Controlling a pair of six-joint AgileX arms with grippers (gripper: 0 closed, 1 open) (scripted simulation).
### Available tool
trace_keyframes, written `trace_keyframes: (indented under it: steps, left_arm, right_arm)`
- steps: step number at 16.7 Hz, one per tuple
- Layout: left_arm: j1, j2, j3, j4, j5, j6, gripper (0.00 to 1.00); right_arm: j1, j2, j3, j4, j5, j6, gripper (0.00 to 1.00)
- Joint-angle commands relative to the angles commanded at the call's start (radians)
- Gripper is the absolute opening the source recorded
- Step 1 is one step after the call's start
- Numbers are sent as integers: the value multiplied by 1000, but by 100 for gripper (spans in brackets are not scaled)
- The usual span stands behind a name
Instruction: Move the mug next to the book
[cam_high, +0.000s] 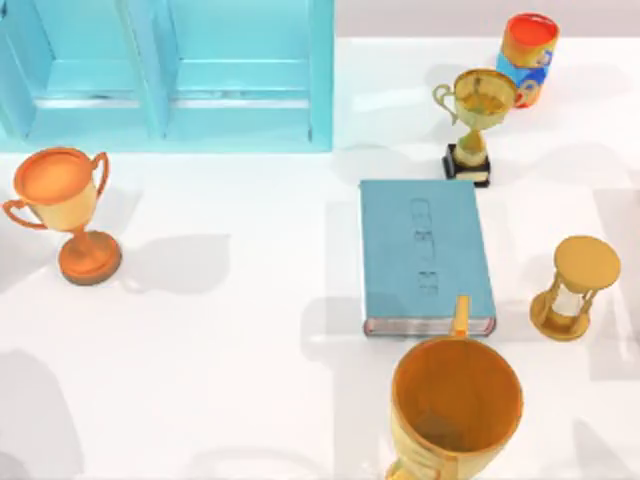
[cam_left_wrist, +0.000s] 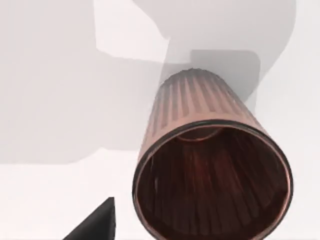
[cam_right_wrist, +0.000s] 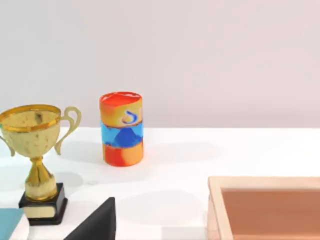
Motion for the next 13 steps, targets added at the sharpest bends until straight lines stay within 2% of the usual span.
trace_keyframes:
  steps: [4, 9, 13]
  left_arm:
    - [4, 38, -112, 144, 0, 5, 100]
    - [5, 41, -122, 155, 0, 6, 100]
    - [5, 41, -122, 155, 0, 6, 70]
  right_arm:
    - [0, 0, 0, 0, 0, 0, 100]
    - [0, 0, 0, 0, 0, 0, 100]
    - [0, 0, 0, 0, 0, 0, 100]
